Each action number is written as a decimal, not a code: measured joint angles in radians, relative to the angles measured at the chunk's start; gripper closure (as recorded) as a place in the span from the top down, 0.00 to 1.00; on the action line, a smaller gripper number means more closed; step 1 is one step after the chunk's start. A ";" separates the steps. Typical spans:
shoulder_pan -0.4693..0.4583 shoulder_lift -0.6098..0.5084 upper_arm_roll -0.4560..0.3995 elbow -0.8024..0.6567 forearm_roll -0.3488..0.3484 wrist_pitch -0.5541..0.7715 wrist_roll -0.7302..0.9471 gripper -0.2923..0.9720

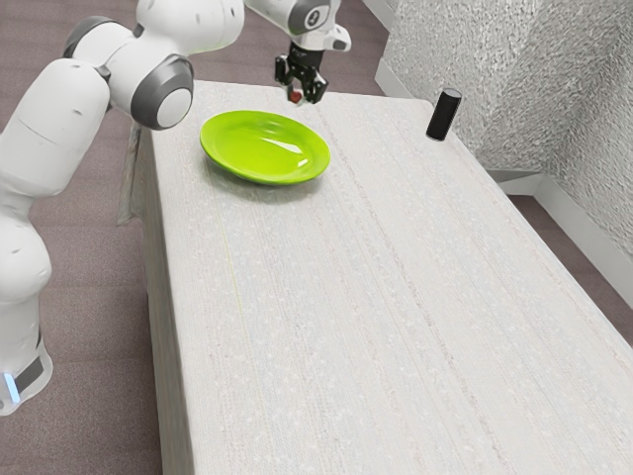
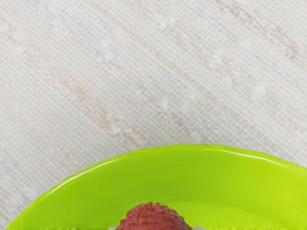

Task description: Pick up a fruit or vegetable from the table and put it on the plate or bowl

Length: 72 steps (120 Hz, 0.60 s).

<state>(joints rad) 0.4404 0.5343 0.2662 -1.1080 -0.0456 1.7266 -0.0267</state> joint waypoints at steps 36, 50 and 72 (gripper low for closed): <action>-0.044 -0.077 0.002 -0.024 -0.001 -0.102 0.004 0.32; -0.046 -0.107 0.001 -0.024 0.001 -0.145 0.006 0.38; -0.044 -0.102 -0.011 -0.022 0.000 -0.177 0.011 0.66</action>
<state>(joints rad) 0.3967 0.4323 0.2555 -1.1296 -0.0456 1.5500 -0.0159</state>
